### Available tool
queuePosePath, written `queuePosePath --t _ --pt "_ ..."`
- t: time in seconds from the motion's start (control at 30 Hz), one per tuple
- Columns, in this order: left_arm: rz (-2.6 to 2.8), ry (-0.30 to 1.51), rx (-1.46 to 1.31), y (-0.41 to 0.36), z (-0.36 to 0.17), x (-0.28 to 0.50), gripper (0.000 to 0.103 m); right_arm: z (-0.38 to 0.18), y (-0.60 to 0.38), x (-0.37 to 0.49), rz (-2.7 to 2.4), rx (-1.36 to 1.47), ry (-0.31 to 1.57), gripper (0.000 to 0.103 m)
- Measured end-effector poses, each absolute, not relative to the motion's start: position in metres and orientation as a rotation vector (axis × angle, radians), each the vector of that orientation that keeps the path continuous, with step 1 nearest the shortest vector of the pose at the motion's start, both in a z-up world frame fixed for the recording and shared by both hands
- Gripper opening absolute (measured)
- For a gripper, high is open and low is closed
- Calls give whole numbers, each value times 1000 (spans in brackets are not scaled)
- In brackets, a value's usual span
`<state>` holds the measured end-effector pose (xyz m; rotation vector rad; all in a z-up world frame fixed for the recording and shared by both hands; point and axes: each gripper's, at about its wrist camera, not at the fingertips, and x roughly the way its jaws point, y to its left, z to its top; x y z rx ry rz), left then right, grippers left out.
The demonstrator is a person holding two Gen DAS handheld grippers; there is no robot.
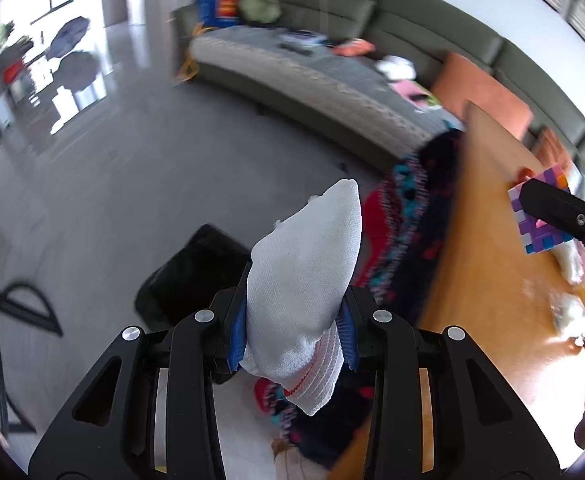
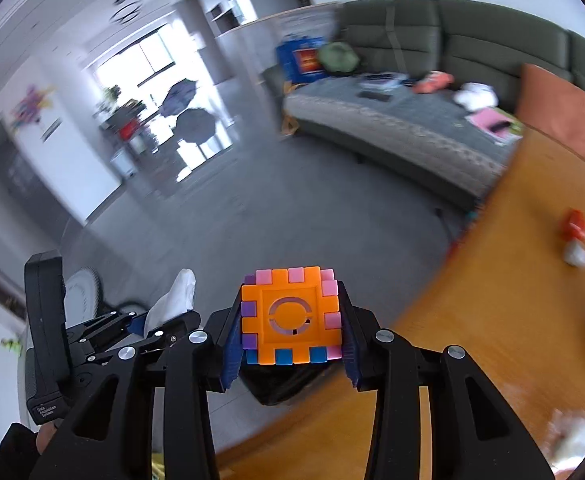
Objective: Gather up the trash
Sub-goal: 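Carry the white cloth and toy cube to the bin and release both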
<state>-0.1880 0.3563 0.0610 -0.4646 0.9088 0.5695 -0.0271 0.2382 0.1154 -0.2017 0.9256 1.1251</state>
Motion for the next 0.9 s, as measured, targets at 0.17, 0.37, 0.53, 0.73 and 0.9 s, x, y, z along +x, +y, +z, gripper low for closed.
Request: queuePosePath --t 0.17,0.37,0.53,0.73,0.9 --pt "666 941 -507 392 48 -221 37 112 299 -54 1239 -264 934 43" --pt "789 962 -527 429 39 -242 97 119 355 -71 1267 -327 885 79" --pt "828 970 -551 440 37 -247 97 115 364 -78 1290 -328 893 79" --pt "834 992 -567 442 30 -246 97 110 359 -74 1290 -316 923 79" --pt "811 990 -555 437 31 -242 97 114 348 -64 1273 -287 924 79"
